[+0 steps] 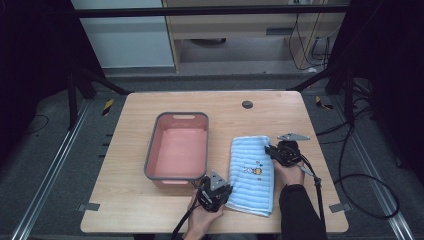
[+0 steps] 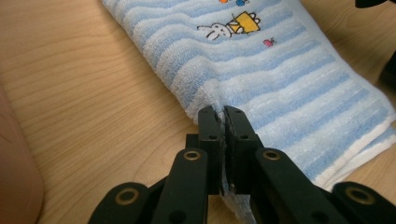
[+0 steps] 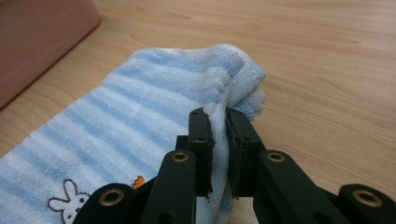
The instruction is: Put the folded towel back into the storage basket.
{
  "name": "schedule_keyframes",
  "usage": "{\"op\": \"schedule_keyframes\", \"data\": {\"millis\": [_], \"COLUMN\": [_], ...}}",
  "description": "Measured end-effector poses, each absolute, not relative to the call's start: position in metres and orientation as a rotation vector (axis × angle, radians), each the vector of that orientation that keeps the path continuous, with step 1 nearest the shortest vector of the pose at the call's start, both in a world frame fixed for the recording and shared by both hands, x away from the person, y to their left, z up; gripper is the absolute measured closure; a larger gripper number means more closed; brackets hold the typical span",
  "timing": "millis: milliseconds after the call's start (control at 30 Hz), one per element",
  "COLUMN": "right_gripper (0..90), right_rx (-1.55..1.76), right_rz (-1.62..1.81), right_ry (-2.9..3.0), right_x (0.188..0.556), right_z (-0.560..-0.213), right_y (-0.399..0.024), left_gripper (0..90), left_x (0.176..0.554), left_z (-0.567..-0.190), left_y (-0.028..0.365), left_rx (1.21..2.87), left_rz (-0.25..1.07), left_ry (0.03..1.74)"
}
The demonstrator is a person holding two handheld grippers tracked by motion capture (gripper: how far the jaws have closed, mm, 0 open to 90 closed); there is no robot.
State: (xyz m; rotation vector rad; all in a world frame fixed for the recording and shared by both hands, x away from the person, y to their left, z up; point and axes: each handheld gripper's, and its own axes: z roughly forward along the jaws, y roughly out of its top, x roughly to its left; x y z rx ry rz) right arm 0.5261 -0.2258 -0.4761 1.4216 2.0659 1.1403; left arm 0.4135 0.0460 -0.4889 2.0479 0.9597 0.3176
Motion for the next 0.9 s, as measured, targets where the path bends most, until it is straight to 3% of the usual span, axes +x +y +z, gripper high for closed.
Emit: {"op": "schedule_keyframes", "data": {"millis": [900], "right_gripper": [81.9], "right_rx": [1.288], "right_rz": [1.239], "right_ry": [1.961], "right_x": [0.509], "right_z": [-0.428], "right_y": [-0.224], "left_gripper": [85.9], "left_x": [0.400], "left_z": [-0.444], "left_y": [0.055], "left_rx": [1.976], "left_rz": [0.389], "left_ry": [0.856]}}
